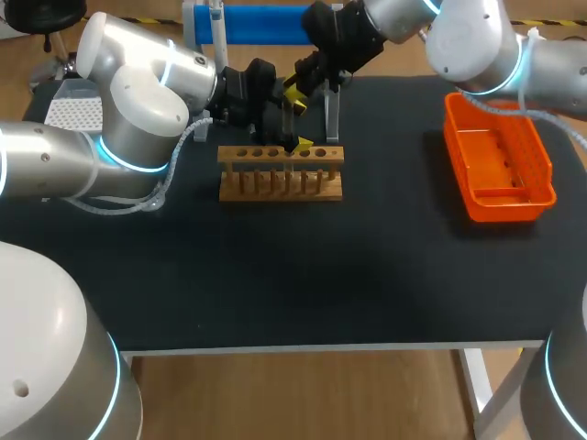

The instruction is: Invert the test tube, pick up the pipette, mount the tip to pipette, aspirate from beaker and dispense into the tube, eject the tip, return the pipette, and cap with the stopper.

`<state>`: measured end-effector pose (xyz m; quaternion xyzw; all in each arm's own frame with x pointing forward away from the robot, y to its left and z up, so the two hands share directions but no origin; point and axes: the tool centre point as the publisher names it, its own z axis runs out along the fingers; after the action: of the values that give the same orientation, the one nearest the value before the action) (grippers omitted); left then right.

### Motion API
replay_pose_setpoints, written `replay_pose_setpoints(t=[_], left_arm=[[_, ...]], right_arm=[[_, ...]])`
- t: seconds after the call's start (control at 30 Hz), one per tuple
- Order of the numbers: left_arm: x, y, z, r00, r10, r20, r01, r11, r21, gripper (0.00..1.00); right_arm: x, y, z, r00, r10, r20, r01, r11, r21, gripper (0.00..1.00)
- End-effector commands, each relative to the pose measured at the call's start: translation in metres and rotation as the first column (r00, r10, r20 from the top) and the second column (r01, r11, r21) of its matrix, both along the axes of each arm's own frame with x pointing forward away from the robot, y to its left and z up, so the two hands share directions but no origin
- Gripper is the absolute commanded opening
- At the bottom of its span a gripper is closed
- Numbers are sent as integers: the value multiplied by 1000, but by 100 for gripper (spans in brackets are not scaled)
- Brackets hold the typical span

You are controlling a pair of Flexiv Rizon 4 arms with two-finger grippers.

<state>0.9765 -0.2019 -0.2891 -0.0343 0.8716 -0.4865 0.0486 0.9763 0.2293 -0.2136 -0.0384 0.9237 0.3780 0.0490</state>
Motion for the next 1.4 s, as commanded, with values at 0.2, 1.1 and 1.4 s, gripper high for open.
replay_pose_setpoints(t=[0.2, 1.1, 1.4], left_arm=[[2, 0, 0, 1000, -5, -4, 5, 1000, 2, 100], [2, 0, 0, 1000, -5, -4, 5, 1000, 2, 100], [2, 0, 0, 1000, -5, -4, 5, 1000, 2, 100]], right_arm=[[3, 6, -4, 1000, 10, -7, -10, 1000, -13, 0], [1, 3, -16, 1000, 2, -23, -4, 999, -50, 0], [-2, 0, -20, 999, 2, -35, -4, 999, -51, 0]])
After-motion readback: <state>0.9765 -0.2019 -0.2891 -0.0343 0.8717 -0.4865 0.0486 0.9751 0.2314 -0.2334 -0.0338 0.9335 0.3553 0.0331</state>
